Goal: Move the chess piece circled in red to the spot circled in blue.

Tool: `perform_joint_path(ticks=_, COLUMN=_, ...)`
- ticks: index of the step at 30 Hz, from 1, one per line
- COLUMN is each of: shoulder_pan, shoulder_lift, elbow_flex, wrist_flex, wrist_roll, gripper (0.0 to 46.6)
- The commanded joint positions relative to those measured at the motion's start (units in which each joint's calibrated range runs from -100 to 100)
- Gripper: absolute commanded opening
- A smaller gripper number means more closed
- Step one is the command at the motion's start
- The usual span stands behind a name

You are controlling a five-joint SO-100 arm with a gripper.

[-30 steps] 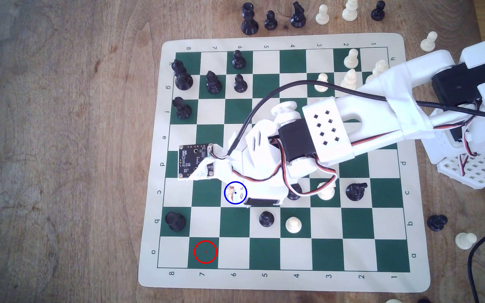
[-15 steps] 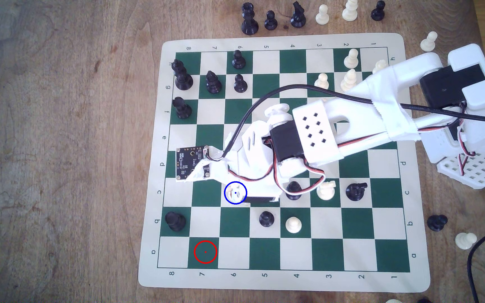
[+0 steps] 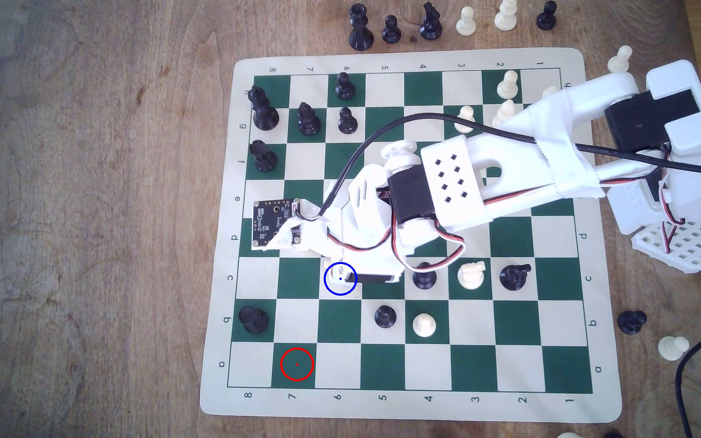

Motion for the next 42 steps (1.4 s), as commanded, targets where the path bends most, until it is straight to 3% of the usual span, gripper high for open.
perform_joint_path(ticks=1, shoulder_pan=-0.37, shoulder_lift=-0.29, elbow_flex=-5.29, wrist_flex=-0.35, wrist_roll=0.39, gripper=8.9)
perform_joint_path(ticks=12, shoulder_pan=-0.14, shoulder_lift=-5.21, elbow_flex=-4.93, wrist_flex=1.7, wrist_roll=0.1, gripper=28.1)
perform_joint_path(ticks=16, shoulder_pan=0.8, shoulder_lift=-11.41, elbow_flex=-0.76, wrist_flex=2.35, wrist_roll=0.24, gripper=29.2)
perform_joint_path(ticks=20, shoulder_pan=1.98, shoulder_lift=-18.54, elbow_flex=5.14, wrist_flex=3.91, wrist_roll=0.49, gripper=27.1)
perform_joint_path(ticks=28, shoulder_pan=4.48, shoulder_lift=-47.4, elbow_flex=37.5, wrist_flex=-5.26, wrist_roll=3.13, gripper=16.6)
perform_joint_path(ticks=37, shoulder_pan=12.54, shoulder_lift=-69.99, elbow_flex=56.27, wrist_flex=-15.58, wrist_roll=4.49, gripper=18.7)
perform_joint_path(ticks=42, shoulder_pan=18.64, shoulder_lift=-81.7, elbow_flex=67.15, wrist_flex=-29.92, wrist_roll=4.15, gripper=10.9)
